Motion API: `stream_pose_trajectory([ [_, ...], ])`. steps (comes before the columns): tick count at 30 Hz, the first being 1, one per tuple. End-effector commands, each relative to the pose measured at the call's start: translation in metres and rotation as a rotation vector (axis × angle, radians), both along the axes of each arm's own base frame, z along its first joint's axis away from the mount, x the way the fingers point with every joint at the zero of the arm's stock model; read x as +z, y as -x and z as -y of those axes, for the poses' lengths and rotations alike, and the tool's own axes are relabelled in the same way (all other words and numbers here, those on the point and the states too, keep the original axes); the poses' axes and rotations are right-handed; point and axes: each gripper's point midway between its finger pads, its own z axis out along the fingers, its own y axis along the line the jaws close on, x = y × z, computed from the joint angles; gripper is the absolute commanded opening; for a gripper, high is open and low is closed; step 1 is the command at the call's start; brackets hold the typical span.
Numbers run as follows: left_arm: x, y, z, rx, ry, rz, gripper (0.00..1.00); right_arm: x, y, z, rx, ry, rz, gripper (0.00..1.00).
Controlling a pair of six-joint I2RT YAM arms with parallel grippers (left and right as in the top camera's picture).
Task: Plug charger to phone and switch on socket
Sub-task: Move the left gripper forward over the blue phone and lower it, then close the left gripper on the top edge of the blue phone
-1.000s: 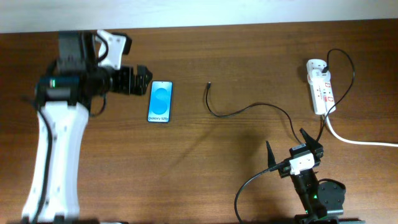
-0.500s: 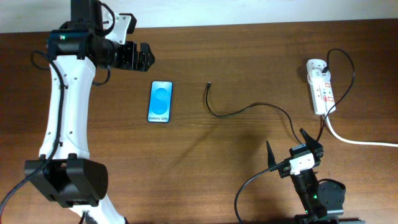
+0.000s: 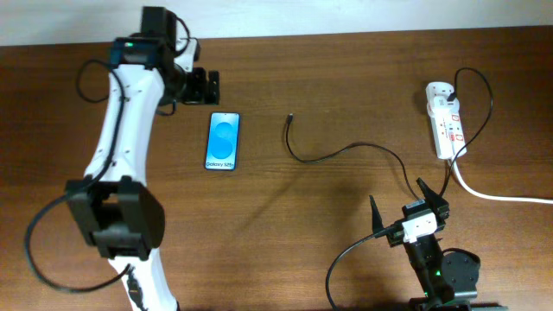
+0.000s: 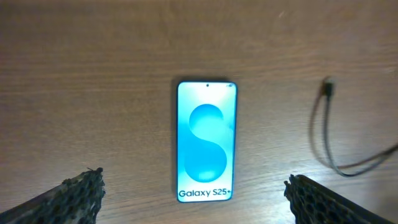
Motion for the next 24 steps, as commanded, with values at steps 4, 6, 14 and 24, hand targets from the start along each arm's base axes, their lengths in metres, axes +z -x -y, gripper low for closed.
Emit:
stream_pose_trajectory([
  [4, -0.054, -0.003, 0.013, 0.027, -0.066, -0.106, 0.99, -0.002, 0.0, 0.0, 0.003, -0.012, -0.003, 0.98],
  [6, -0.066, -0.004, 0.014, 0.025, -0.071, -0.125, 0.99, -0.002, 0.0, 0.0, 0.003, -0.012, -0.002, 0.98],
  [14, -0.108, 0.001, 0.023, 0.028, -0.044, -0.223, 0.99, -0.002, 0.0, 0.0, 0.003, -0.012, -0.002, 0.99],
  [24, -0.133, 0.008, 0.042, -0.018, -0.086, -0.266, 0.99, -0.002, 0.0, 0.0, 0.003, -0.012, -0.003, 0.98],
])
